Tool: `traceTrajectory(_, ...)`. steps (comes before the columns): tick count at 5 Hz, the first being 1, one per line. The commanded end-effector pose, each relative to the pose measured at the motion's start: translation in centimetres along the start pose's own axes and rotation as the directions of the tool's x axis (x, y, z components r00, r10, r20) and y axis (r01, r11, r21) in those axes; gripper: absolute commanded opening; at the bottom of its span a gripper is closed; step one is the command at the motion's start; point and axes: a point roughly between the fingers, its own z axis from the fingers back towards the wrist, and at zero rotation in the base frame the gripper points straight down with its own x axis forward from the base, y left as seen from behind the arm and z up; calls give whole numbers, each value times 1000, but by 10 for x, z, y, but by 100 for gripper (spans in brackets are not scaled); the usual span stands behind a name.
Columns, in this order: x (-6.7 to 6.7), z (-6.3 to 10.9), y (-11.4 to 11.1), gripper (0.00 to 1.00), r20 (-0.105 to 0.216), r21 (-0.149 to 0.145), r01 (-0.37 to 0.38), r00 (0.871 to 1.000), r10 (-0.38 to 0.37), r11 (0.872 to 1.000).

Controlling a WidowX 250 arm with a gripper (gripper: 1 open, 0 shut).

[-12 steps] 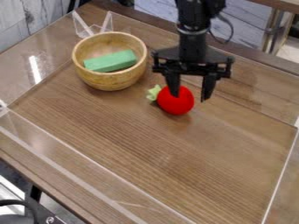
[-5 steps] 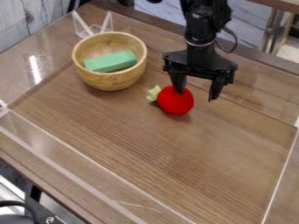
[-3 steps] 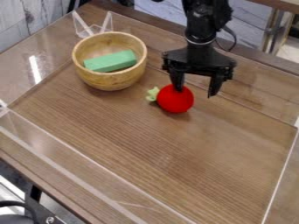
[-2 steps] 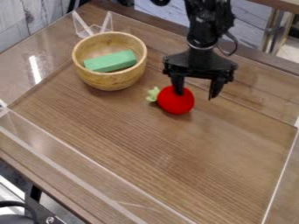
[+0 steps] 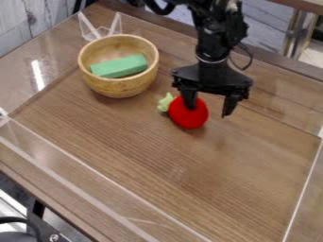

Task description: Move the red fruit to the left

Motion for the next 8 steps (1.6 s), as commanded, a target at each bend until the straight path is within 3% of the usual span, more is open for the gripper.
traceTrajectory(1, 8, 11, -8, 100, 57, -21, -7, 998, 8, 1000)
traceTrajectory(2, 7, 5, -15, 100, 59, -20, -9, 998, 10, 1000)
traceTrajectory(5, 12, -6, 10, 100, 61, -14, -19, 998, 20, 1000)
traceTrajectory(6, 13, -6, 7, 0, 52, 1, -47, 998, 47, 999)
traceTrajectory(7, 17, -9, 8, 0, 48, 3, -49, 998, 48, 999)
traceTrajectory(8, 22, 1, 12, 0, 49, -9, -62, 997, 62, 998)
